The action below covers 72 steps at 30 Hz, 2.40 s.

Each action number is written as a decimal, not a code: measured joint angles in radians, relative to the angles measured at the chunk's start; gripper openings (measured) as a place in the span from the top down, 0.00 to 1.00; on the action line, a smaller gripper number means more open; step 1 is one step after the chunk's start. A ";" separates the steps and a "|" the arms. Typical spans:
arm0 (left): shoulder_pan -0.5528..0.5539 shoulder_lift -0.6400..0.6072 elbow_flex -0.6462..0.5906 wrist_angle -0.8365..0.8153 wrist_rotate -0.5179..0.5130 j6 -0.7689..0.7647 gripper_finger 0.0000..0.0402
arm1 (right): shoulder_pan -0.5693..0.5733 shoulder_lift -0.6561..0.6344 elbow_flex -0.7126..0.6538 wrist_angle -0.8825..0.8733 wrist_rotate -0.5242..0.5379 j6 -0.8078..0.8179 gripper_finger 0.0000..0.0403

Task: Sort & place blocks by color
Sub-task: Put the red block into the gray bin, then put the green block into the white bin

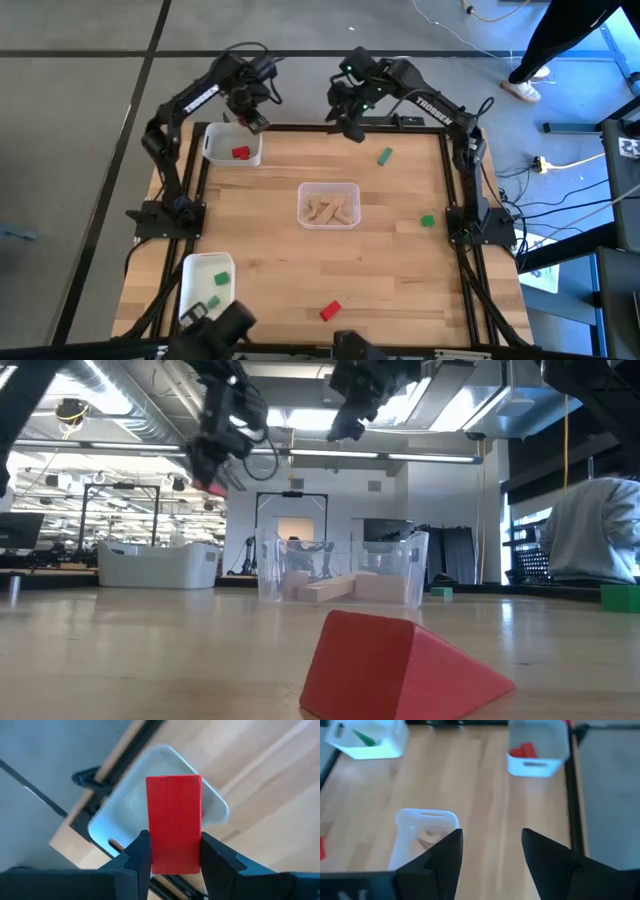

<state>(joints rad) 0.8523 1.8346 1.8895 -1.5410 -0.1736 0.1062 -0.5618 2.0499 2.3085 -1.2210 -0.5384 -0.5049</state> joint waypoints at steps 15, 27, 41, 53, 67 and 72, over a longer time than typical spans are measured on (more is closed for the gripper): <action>0.016 -0.274 -0.582 0.348 0.024 -0.178 0.69 | -0.043 -0.001 0.000 0.003 0.075 0.041 0.49; 0.047 -0.256 -0.787 0.565 -0.044 -0.180 0.61 | -0.043 -0.001 0.000 0.016 0.075 0.056 0.49; 0.049 -0.256 -0.787 0.627 -0.096 -0.129 0.60 | -0.043 -0.002 -0.002 0.016 0.075 0.056 0.49; 0.049 -0.299 -0.780 0.643 -0.003 -0.152 0.59 | -0.019 -0.002 -0.002 0.054 0.075 0.091 0.49; 0.042 -0.532 -0.779 0.666 0.012 -0.168 0.59 | -0.033 -0.002 -0.002 -0.271 0.541 0.620 0.49; 0.042 -0.584 -0.779 0.669 0.012 -0.185 0.59 | -0.063 -0.002 -0.039 -0.354 0.629 0.972 0.49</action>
<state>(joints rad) 0.8947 1.2501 1.1107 -0.8723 -0.1619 -0.0789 -0.6245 2.0483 2.2693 -1.5750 0.0910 0.4667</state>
